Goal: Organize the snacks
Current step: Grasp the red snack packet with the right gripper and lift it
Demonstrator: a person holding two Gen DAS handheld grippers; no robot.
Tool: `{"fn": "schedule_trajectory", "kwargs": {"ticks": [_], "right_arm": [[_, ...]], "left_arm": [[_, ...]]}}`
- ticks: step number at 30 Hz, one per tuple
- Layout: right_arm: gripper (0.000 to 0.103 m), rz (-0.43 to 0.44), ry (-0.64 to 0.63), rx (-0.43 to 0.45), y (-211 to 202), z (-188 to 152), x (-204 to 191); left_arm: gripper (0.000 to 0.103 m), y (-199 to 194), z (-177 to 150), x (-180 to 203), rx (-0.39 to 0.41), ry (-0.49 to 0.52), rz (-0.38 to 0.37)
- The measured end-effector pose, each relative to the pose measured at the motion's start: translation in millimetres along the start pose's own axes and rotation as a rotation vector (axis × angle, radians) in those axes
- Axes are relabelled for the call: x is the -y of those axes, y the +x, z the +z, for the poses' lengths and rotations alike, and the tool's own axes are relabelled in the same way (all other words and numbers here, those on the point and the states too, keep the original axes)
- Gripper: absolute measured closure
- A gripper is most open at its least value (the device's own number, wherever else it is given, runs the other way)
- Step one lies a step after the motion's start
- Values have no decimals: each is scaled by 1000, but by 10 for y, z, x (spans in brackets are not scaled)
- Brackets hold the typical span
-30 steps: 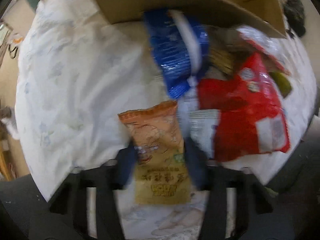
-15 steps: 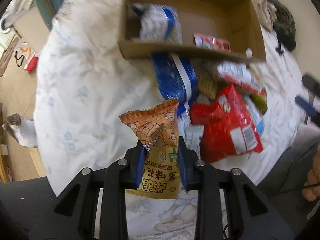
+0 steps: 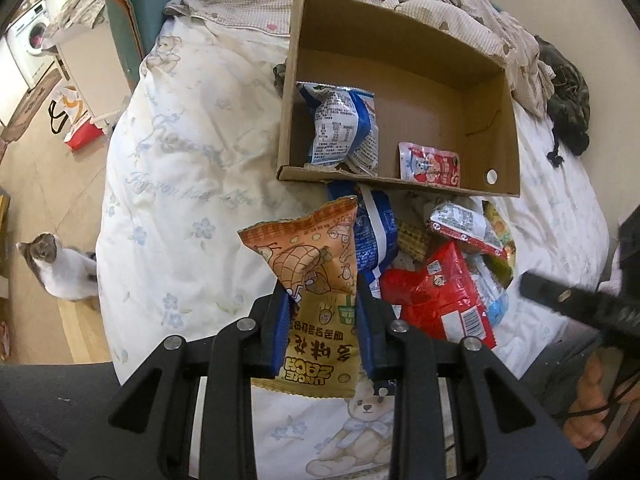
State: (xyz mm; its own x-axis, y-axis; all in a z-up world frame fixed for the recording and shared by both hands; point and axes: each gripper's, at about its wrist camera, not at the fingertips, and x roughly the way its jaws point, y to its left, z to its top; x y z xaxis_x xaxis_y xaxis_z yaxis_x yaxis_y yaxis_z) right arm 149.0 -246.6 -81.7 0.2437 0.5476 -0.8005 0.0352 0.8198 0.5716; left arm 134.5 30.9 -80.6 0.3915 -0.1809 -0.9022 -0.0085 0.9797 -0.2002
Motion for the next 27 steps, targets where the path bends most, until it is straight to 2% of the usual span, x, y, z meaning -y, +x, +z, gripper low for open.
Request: {"fn": "schedule_trajectory", "kwargs": {"ticks": [3,7,10,12,14,17,21,27], "right_arm": [[47,-9,-50,-55,191,-15,-142],[48,-117,-105,-124,529,-40,-248],[51,-98,-97,-178,747,-119,-280],[56,-133,-131,-177,826,-153,-351],[70,-156,-141,-167,855,-177,-372],[75,-138,-129,-155,785,-211,-374],[75,-112,-122,-123,476,-241,-365],[75,1,-103,-60,66,-272,-373]], "left_arm": [[78,-15,0,-26,-1,-17,-9],[78,-6,20,-25,-2,-28,-21],[78,-9,27,-13,3,-23,-22],[78,3,26,-8,1,-22,-24],[78,12,23,-10,0,-20,-20],[78,6,31,-20,1,-26,-19],[78,-6,55,-19,10,-28,-21],[78,-16,37,19,21,-8,-12]]}}
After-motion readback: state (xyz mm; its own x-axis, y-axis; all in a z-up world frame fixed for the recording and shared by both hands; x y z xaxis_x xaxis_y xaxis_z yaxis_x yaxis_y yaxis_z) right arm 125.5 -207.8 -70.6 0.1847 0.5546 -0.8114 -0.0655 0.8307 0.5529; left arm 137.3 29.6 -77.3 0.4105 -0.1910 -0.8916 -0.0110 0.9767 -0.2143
